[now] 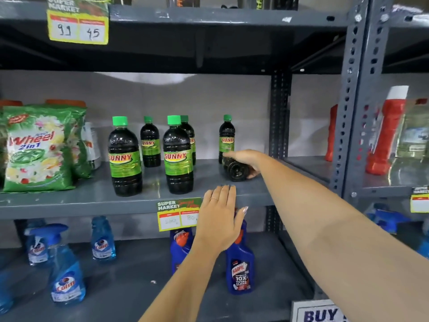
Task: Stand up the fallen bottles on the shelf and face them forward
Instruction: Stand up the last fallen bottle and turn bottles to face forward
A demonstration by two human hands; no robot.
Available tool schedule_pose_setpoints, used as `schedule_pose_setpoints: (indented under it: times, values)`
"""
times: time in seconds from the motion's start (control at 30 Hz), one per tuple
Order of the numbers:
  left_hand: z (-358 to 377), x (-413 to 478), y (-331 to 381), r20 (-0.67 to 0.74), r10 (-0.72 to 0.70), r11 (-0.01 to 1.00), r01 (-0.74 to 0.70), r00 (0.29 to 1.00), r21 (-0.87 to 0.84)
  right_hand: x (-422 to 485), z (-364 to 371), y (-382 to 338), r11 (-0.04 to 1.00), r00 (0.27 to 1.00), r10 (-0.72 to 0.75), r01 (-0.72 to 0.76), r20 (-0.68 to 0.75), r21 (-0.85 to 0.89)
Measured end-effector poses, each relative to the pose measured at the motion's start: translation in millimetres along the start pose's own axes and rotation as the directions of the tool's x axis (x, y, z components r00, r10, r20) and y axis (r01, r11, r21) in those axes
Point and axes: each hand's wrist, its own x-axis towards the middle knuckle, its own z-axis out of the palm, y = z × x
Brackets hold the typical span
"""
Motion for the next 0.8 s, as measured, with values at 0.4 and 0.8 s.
schedule_pose_setpoints:
  times: [0.4,0.8]
  values:
    - [6.7,0.7,4.9,-0.086,-0.064,0.991,0.053,0.994,-0.125,27.3,3.4,16.3,0.920,0.966,-0.135,0.206,-0.222,0.335]
    - [18.0,3.4,-0.5,-0.187,-0.034,0.993,0.013,0.982,-0.113,41.8,17.6,34.7,0.877,0.921,-0.310,0.373,-0.237,0.302]
